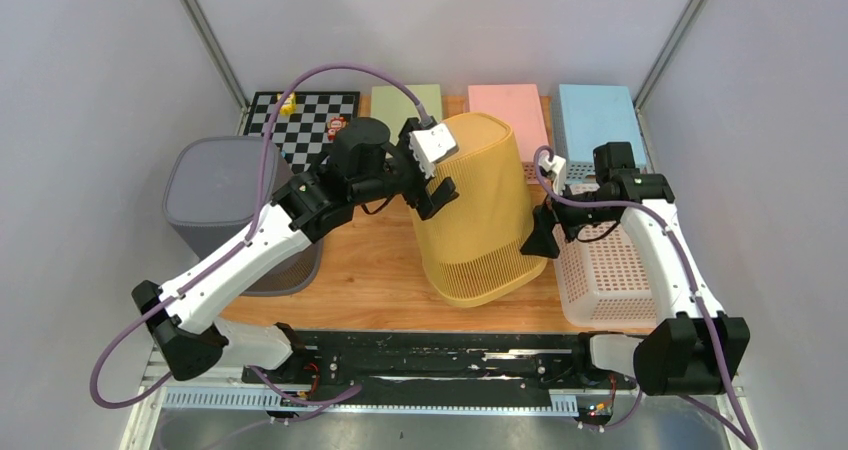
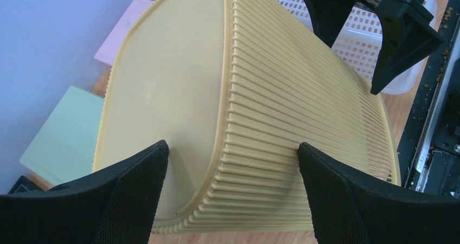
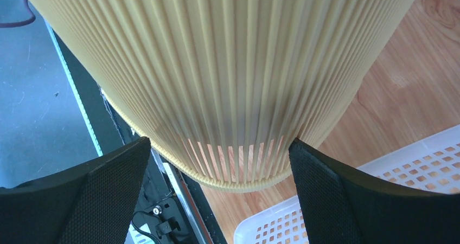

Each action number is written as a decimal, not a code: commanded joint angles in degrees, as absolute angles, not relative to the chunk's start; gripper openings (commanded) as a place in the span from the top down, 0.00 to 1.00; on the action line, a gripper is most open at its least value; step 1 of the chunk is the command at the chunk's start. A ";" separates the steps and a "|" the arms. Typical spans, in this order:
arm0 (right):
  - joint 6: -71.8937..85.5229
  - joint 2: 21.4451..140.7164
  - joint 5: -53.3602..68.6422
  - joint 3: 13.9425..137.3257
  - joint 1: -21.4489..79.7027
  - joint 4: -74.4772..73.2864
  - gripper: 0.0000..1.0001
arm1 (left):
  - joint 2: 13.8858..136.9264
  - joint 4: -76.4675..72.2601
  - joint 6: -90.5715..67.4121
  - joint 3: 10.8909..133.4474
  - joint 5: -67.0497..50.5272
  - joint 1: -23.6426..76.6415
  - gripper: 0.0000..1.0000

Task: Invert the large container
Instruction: Turn the container upside down at the center of the board.

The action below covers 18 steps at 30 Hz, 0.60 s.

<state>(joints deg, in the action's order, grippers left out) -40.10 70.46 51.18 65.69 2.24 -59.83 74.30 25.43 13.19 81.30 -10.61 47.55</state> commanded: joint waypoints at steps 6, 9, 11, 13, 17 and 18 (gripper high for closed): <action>-46.75 66.94 59.71 61.35 4.66 -61.38 0.00 | 74.38 39.55 17.09 78.88 -14.19 48.26 0.11; -48.32 66.31 60.35 60.21 5.43 -62.14 0.00 | 72.84 40.90 19.03 78.79 -15.18 48.25 0.11; -48.79 65.89 60.39 59.16 6.15 -62.14 0.00 | 71.97 41.68 20.31 78.54 -15.62 48.25 0.10; -49.18 65.86 60.52 58.30 6.90 -62.14 0.00 | 71.12 42.56 21.85 78.29 -16.44 48.25 0.09; -49.68 65.64 61.39 57.13 8.17 -62.14 0.00 | 69.77 43.37 24.89 76.90 -17.01 48.25 0.09; -49.80 65.45 61.55 56.90 8.51 -62.14 0.00 | 69.48 43.52 25.53 76.44 -16.90 48.25 0.09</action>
<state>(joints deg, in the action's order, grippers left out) -47.03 66.63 56.64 58.19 6.57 -61.34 69.19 33.52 22.70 80.01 -15.46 47.81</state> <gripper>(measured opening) 0.997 0.912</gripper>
